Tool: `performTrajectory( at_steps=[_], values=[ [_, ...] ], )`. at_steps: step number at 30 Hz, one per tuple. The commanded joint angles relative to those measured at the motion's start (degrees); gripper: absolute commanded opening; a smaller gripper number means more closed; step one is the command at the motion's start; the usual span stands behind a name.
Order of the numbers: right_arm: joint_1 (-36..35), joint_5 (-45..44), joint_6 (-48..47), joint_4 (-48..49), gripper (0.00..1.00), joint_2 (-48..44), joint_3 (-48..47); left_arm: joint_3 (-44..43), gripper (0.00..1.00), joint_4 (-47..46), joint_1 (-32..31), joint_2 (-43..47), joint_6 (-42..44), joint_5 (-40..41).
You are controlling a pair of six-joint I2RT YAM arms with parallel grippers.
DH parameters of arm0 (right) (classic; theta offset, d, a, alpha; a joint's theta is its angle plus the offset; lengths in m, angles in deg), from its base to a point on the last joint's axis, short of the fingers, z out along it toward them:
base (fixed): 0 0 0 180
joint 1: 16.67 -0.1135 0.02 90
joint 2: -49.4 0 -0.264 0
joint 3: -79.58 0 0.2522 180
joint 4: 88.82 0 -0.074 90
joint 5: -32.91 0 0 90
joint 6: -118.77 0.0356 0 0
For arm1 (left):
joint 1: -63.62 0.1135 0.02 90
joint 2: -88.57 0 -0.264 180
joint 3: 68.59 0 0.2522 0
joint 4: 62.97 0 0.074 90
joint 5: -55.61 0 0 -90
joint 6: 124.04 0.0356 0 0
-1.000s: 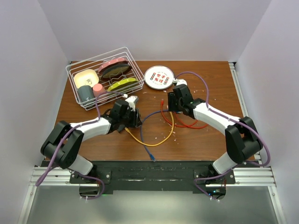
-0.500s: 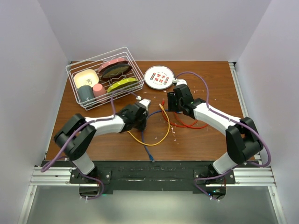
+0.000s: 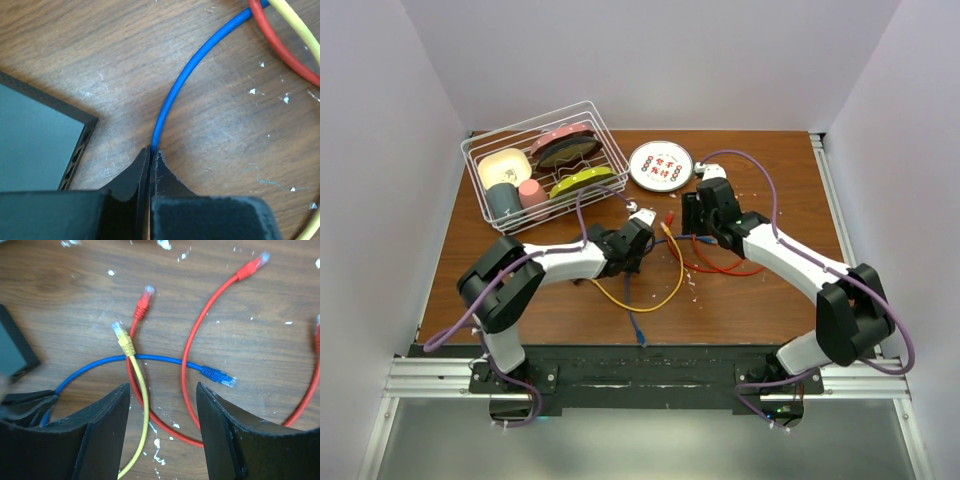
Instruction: Insert the plug into the switch port
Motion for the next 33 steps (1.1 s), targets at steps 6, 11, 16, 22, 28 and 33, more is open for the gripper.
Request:
performTrajectory(
  at_steps=[6, 11, 16, 22, 28, 33],
  values=[
    [0.16, -1.83, -0.72, -0.48, 0.59, -7.15, 1.70, -16.11, 0.00, 7.56, 1.78, -9.03, 6.27, 2.23],
    [0.33, -2.19, -0.46, -0.74, 0.58, -10.67, 2.93, -22.01, 0.00, 7.22, 3.72, -10.00, 8.04, 3.21],
    [0.42, -1.49, -0.02, -1.00, 0.58, -13.31, 3.81, -27.36, 0.00, 6.60, 4.60, -10.96, 10.41, 3.38],
    [0.33, 2.90, -0.11, 0.57, 0.58, -14.72, 5.30, -32.73, 0.00, 6.25, 4.60, -11.32, 13.57, 3.73],
    [0.33, 10.01, 0.42, 3.65, 0.58, -13.93, 7.24, -34.14, 0.00, 4.84, 4.60, -11.40, 16.48, 5.14],
    [0.33, 17.93, 0.95, 8.29, 0.58, -11.65, 8.73, -34.07, 0.29, 6.25, 4.60, -11.41, 17.10, 6.63]
  ],
)
